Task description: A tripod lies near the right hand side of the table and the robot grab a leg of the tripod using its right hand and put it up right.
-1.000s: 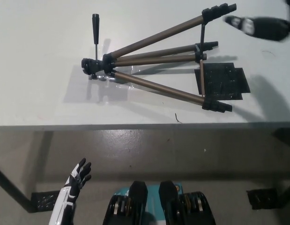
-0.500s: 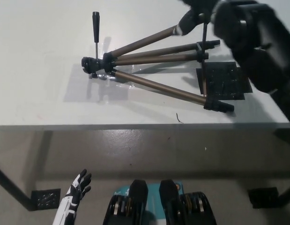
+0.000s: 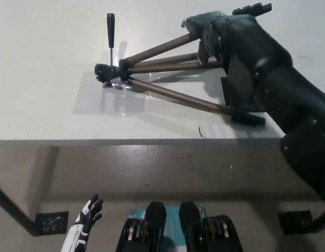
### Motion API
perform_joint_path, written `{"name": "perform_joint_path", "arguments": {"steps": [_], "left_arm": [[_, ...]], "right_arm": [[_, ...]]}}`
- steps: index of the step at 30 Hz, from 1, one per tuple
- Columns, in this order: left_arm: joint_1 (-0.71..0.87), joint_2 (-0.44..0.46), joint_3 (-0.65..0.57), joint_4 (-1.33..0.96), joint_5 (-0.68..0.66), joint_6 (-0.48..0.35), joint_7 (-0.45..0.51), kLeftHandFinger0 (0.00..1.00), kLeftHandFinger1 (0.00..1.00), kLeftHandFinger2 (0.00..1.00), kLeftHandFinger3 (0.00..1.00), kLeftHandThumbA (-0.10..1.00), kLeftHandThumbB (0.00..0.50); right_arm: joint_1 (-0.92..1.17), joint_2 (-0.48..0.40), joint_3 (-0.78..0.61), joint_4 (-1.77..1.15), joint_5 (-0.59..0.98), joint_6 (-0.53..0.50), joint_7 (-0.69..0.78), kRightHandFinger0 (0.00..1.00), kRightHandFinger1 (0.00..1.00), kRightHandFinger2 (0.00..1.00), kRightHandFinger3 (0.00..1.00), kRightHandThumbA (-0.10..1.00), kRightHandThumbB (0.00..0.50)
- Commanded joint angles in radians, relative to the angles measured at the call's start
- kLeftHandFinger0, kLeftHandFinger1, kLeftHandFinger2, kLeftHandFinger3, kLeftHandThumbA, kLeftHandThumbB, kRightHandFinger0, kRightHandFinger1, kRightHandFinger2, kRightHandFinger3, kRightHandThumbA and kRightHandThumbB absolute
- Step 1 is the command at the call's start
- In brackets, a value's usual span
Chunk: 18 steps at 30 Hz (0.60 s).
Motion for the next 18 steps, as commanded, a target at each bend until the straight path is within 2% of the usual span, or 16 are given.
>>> {"name": "perform_joint_path", "arguments": {"steps": [1, 2, 3, 4, 5, 6, 7, 9, 10, 11, 15, 16, 17, 18], "left_arm": [[0.010, 0.013, -0.006, -0.032, 0.000, -0.029, -0.007, 1.00, 1.00, 1.00, 1.00, 1.00, 0.368], [0.010, 0.012, -0.006, -0.031, 0.000, -0.032, -0.007, 1.00, 1.00, 1.00, 1.00, 1.00, 0.359], [0.010, 0.012, -0.007, -0.033, -0.001, -0.032, -0.008, 1.00, 1.00, 1.00, 1.00, 1.00, 0.358], [0.010, 0.015, -0.009, -0.032, -0.005, -0.035, -0.013, 1.00, 1.00, 1.00, 1.00, 1.00, 0.346], [0.010, 0.016, -0.009, -0.032, -0.009, -0.033, -0.017, 1.00, 1.00, 1.00, 1.00, 1.00, 0.346], [0.000, 0.023, -0.008, -0.035, -0.017, -0.026, -0.024, 1.00, 1.00, 1.00, 1.00, 1.00, 0.356], [0.000, 0.023, -0.007, -0.033, -0.027, -0.027, -0.028, 1.00, 1.00, 1.00, 1.00, 1.00, 0.352], [-0.001, 0.019, -0.007, -0.026, -0.029, -0.034, -0.027, 1.00, 1.00, 1.00, 1.00, 1.00, 0.350], [0.000, 0.020, -0.010, -0.023, -0.013, -0.036, -0.023, 1.00, 1.00, 1.00, 1.00, 1.00, 0.359], [0.001, 0.019, -0.010, -0.025, -0.009, -0.034, -0.021, 1.00, 1.00, 1.00, 1.00, 1.00, 0.362], [0.011, 0.016, -0.015, -0.018, 0.006, -0.042, -0.017, 1.00, 1.00, 1.00, 1.00, 1.00, 0.347], [0.014, 0.016, -0.016, -0.015, 0.012, -0.049, -0.015, 1.00, 1.00, 1.00, 1.00, 1.00, 0.341], [0.015, 0.016, -0.017, -0.019, 0.017, -0.042, -0.014, 1.00, 1.00, 1.00, 1.00, 1.00, 0.349], [0.017, 0.018, -0.019, -0.023, 0.029, -0.036, -0.012, 1.00, 1.00, 1.00, 1.00, 1.00, 0.348]], "right_arm": [[-0.017, 0.005, 0.155, 0.076, -0.196, -0.008, -0.203, 0.48, 0.47, 0.65, 1.00, 0.38, 0.398], [-0.009, 0.001, 0.180, 0.083, -0.208, -0.008, -0.257, 0.05, 0.09, 0.32, 1.00, 0.22, 0.365], [0.000, -0.006, 0.198, 0.084, -0.219, -0.011, -0.317, 0.01, 0.02, 0.25, 0.94, 0.18, 0.364], [0.011, -0.017, 0.205, 0.083, -0.223, -0.019, -0.404, 0.00, 0.00, 0.18, 0.79, 0.02, 0.408], [0.021, -0.032, 0.209, 0.078, -0.229, -0.041, -0.493, 0.00, 0.00, 0.16, 0.69, -0.04, 0.432], [0.029, -0.054, 0.198, 0.072, -0.218, -0.084, -0.600, 0.00, 0.00, 0.14, 0.61, -0.07, 0.379], [0.034, -0.060, 0.187, 0.072, -0.207, -0.102, -0.644, 0.00, 0.03, 0.19, 0.57, -0.07, 0.363], [0.038, -0.066, 0.172, 0.071, -0.193, -0.123, -0.688, 0.00, 0.02, 0.24, 0.54, -0.08, 0.344], [0.042, -0.075, 0.152, 0.060, -0.176, -0.153, -0.723, 0.00, 0.03, 0.24, 0.52, -0.05, 0.361], [0.043, -0.076, 0.148, 0.059, -0.173, -0.158, -0.741, 0.00, 0.08, 0.28, 0.50, -0.06, 0.361], [0.059, -0.079, 0.102, 0.054, -0.134, -0.199, -0.841, 0.00, 0.00, 0.24, 0.46, -0.10, 0.299], [0.065, -0.077, 0.053, 0.047, -0.086, -0.229, -0.846, 0.00, 0.00, 0.28, 0.42, -0.10, 0.263], [0.065, -0.075, 0.005, 0.040, -0.041, -0.259, -0.847, 0.00, 0.01, 0.41, 0.41, -0.10, 0.248], [0.065, -0.071, -0.061, 0.031, 0.020, -0.291, -0.850, 0.00, 0.01, 0.46, 0.31, -0.10, 0.210]]}}
